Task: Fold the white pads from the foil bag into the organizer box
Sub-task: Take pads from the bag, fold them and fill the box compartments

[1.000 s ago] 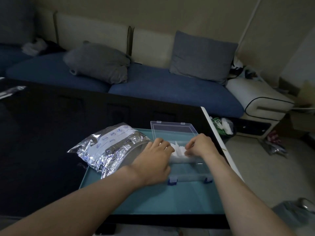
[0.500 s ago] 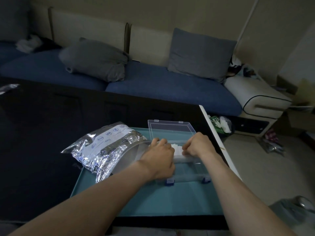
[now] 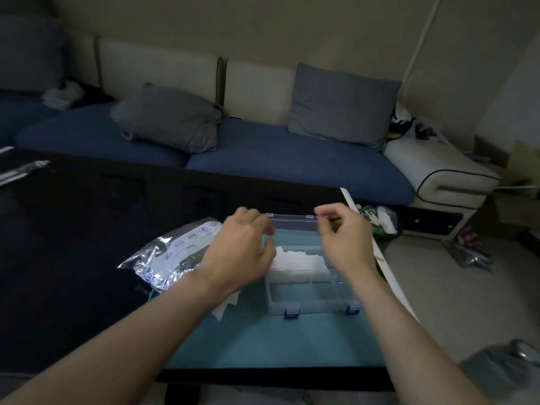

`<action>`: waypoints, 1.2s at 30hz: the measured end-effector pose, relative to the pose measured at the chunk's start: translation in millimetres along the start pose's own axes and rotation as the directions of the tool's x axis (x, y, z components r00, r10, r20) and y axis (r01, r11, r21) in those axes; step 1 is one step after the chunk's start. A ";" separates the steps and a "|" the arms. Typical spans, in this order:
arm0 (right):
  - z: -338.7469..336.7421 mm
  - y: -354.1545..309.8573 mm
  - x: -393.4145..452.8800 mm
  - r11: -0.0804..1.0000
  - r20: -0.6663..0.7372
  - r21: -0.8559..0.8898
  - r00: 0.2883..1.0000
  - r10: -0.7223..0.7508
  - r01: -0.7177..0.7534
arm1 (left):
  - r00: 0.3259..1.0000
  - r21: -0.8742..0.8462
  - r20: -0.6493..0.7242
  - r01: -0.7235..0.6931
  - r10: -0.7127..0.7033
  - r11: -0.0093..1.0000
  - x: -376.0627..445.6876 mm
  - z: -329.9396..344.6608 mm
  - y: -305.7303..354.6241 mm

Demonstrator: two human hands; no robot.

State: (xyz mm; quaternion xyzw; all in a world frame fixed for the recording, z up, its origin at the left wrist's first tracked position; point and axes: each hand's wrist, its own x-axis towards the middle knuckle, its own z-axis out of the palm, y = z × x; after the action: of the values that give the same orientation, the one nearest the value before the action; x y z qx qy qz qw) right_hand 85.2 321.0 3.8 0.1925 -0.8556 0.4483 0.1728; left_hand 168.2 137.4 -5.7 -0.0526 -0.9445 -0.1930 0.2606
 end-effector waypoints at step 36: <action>119.7 -55.8 -60.8 0.857 0.596 -0.452 0.798 0.084 0.247 | 0.867 -0.130 0.375 0.398 -0.327 0.908 -33.2 -29.9 -103.1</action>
State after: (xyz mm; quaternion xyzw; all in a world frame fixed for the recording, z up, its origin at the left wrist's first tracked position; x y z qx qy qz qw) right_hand 150.1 202.6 -50.0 0.3091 -0.9432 0.1146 -0.0409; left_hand 190.2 30.9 -33.8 0.0674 -0.9435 -0.3216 0.0432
